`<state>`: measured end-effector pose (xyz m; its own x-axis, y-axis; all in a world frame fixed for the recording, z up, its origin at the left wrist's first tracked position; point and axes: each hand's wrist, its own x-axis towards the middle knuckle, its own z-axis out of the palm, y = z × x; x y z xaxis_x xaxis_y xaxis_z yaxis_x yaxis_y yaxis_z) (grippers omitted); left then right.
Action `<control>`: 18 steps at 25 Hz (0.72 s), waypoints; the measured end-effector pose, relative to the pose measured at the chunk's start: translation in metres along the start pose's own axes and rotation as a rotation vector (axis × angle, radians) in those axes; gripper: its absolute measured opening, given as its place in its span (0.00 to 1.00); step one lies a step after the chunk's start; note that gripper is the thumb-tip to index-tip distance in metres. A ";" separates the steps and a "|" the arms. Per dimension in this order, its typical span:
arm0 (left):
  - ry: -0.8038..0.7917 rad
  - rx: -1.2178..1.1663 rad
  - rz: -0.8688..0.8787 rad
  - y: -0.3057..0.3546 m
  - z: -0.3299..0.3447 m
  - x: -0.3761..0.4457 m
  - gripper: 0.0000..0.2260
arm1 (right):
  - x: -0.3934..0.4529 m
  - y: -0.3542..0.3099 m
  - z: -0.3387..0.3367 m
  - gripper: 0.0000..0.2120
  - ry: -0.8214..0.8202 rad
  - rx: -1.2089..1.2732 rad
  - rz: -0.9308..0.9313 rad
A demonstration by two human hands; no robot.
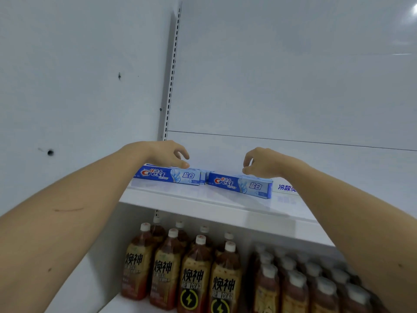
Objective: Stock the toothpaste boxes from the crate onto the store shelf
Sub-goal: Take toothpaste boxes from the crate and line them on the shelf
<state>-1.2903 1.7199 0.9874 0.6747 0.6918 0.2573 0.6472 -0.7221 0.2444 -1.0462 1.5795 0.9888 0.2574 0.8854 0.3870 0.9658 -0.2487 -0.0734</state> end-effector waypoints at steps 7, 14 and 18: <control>0.067 -0.096 -0.052 0.073 0.013 -0.090 0.20 | -0.089 0.009 -0.016 0.15 0.057 0.255 -0.065; 0.233 -0.546 -0.101 0.140 0.032 -0.145 0.26 | -0.175 0.008 -0.032 0.14 0.078 0.703 -0.005; 0.261 -0.814 -0.132 0.164 0.076 -0.174 0.26 | -0.231 -0.008 -0.008 0.11 0.040 0.932 0.061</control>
<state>-1.2744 1.4809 0.9114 0.4446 0.8194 0.3619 0.1917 -0.4817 0.8551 -1.1142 1.3735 0.9073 0.3235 0.8629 0.3882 0.5902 0.1366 -0.7956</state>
